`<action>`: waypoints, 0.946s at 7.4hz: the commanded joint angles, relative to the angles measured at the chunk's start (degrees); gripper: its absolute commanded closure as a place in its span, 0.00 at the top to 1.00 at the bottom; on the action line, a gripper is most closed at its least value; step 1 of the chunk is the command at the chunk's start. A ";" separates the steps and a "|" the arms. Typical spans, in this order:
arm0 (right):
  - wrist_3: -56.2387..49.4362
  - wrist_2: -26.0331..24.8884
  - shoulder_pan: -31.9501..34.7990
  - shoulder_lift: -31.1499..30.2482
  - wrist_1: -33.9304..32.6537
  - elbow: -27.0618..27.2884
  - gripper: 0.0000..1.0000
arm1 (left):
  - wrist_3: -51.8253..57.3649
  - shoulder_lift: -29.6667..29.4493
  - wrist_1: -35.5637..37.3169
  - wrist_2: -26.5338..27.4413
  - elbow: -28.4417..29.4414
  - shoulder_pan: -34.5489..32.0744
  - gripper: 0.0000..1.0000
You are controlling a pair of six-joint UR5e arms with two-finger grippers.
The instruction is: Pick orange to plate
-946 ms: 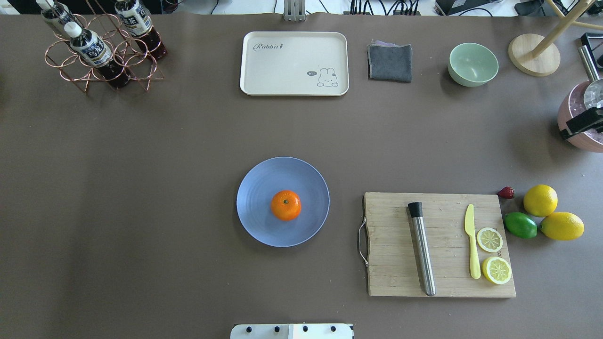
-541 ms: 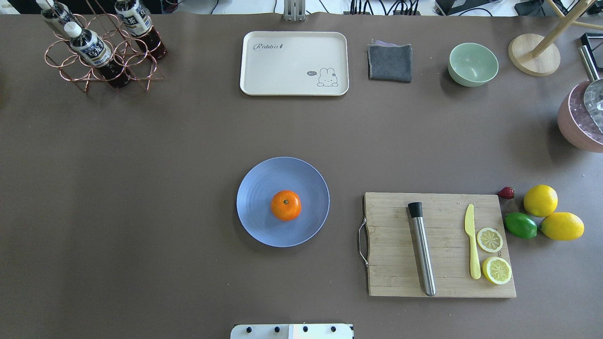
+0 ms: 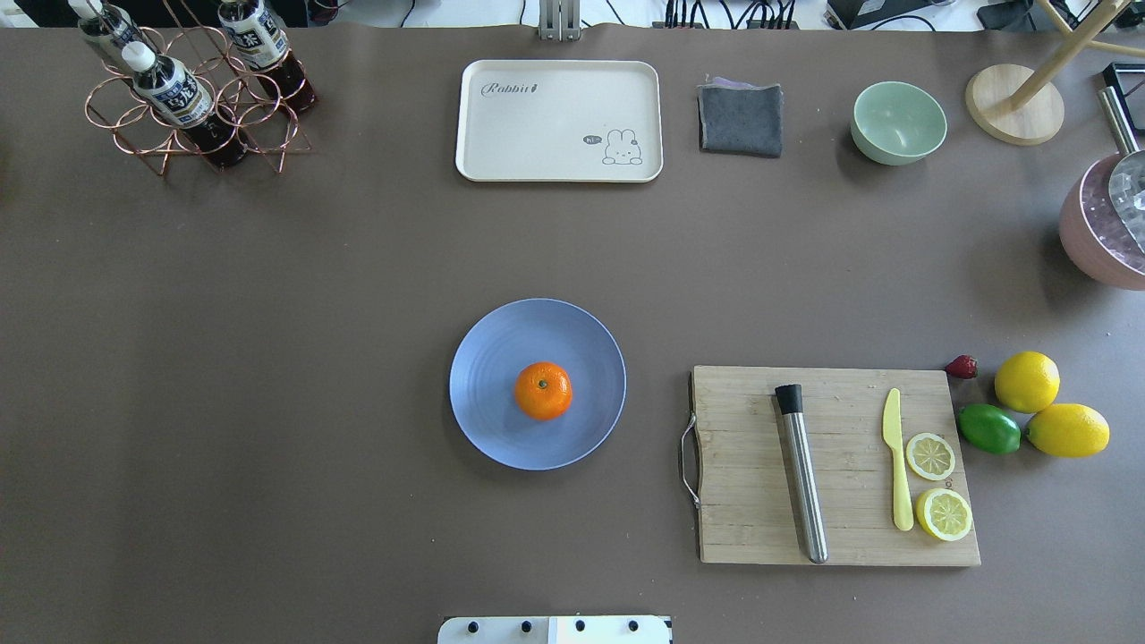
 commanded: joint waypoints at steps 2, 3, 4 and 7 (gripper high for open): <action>-0.03 0.00 0.05 -0.13 0.10 -0.13 1.00 | -0.01 1.08 -1.57 2.48 -0.04 -0.01 0.97; -0.03 -0.09 -0.04 -0.30 0.19 -0.21 1.00 | -0.10 1.17 -1.57 2.13 -0.04 -0.01 0.97; -0.21 -0.09 0.05 -0.39 0.36 -0.30 1.00 | -0.19 1.17 -1.57 1.78 -0.65 0.08 0.97; -0.12 0.00 -0.04 -0.22 0.54 -1.53 1.00 | -0.01 1.26 -2.89 2.04 -0.57 -0.01 0.97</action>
